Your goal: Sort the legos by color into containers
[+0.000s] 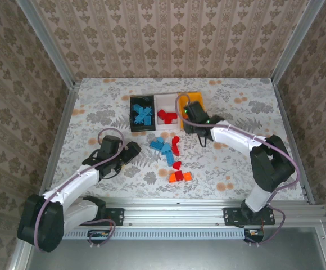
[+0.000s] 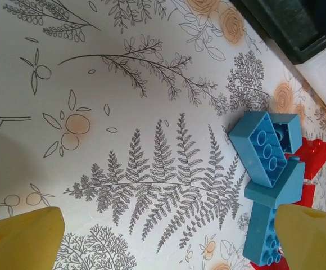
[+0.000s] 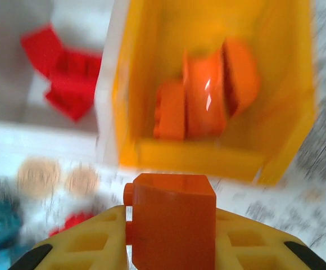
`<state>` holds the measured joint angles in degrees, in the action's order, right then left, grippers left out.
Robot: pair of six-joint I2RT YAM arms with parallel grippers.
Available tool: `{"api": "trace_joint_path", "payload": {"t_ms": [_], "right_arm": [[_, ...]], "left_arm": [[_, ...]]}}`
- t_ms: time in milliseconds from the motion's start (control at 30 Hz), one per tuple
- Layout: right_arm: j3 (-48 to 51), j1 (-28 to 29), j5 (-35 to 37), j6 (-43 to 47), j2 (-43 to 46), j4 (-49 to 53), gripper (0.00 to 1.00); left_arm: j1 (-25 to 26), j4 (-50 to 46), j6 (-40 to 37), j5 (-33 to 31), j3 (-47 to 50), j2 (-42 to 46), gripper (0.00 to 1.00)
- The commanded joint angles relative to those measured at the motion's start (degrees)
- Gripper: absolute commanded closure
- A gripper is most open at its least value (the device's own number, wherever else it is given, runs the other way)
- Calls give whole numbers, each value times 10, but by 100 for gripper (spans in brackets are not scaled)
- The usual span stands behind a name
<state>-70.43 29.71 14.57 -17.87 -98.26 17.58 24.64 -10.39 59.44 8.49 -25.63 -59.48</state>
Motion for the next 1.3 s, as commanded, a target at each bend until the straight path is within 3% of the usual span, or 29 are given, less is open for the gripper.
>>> {"api": "trace_joint_path", "payload": {"t_ms": [0, 267, 400, 467, 667, 833, 1000, 1267], "right_arm": [[-106, -39, -2, 36, -86, 55, 71], [-303, -71, -9, 70, -243, 127, 63], [-319, -74, -8, 66, -244, 142, 42], [-295, -72, -10, 61, -213, 134, 38], [-154, -41, 14, 37, -54, 84, 38], [11, 21, 11, -14, 63, 71, 42], [100, 69, 2, -49, 119, 73, 49], [199, 40, 67, -88, 203, 41, 50]], "left_arm": [[-4, 2, -20, 20, 3, 24, 2], [-3, -27, -22, 22, 17, 87, 0], [-3, -8, -25, 35, 22, 101, 0], [1, 2, -34, 44, 19, 95, 0], [26, 23, -33, 44, 6, 40, 0], [64, 58, -17, 26, 1, -19, 1], [97, 61, -22, 26, -33, -85, 8], [201, -1, -28, -18, -166, -217, 16]]}}
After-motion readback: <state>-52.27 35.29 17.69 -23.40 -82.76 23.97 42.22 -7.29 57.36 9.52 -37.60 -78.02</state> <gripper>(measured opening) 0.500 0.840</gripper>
